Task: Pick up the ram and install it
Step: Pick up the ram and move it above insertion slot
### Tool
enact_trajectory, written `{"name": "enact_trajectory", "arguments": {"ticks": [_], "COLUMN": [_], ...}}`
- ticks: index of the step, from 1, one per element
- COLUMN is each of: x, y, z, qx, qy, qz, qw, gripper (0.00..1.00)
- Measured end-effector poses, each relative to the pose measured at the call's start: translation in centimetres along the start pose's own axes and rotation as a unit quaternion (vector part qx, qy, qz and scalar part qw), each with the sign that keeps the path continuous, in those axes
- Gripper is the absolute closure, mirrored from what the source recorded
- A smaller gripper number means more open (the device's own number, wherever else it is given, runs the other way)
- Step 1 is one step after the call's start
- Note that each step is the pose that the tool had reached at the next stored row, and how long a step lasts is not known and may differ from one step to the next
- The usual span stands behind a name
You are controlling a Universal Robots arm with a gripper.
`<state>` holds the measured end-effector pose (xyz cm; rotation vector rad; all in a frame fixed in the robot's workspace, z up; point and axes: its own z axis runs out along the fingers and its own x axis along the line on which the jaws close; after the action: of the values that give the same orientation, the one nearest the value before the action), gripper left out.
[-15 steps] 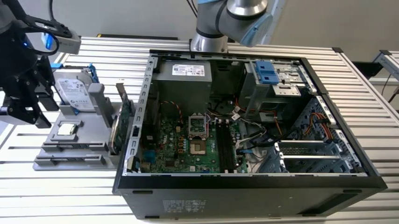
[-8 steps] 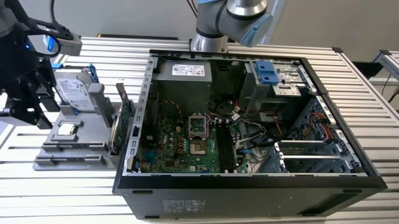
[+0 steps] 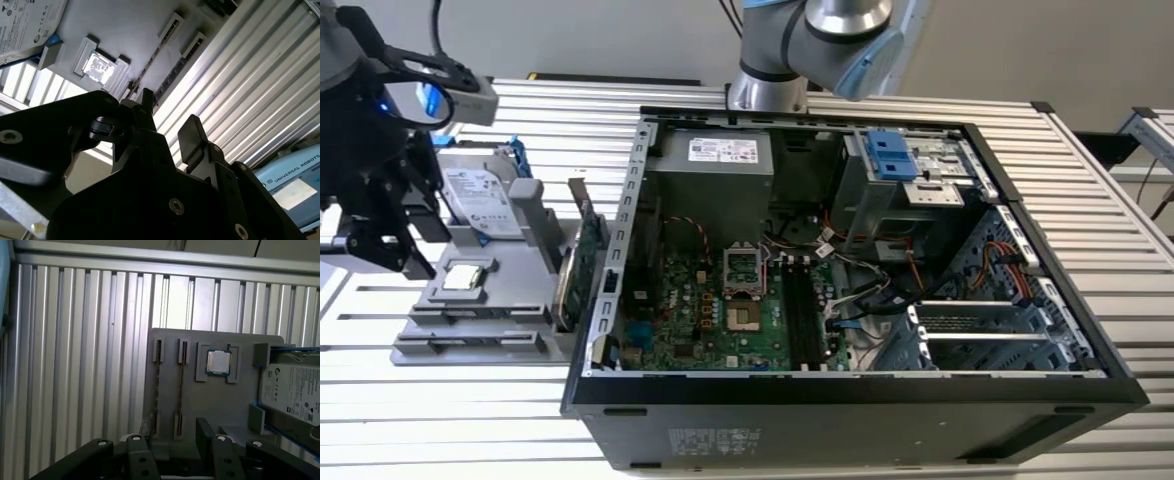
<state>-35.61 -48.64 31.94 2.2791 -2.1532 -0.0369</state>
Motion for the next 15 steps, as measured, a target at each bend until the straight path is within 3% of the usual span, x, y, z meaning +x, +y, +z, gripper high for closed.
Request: {"name": "enact_trajectory", "arguments": {"ticks": [11,15], "x": [0.00,0.01], "y": [-0.01,-0.01], "z": [0.86,1.09], "qx": [0.0000,-0.0002], "qy": [0.0011,0.0038], "qz": [0.000,0.000], "qw": [1.0000,1.0000], "gripper": [0.00,0.00]}}
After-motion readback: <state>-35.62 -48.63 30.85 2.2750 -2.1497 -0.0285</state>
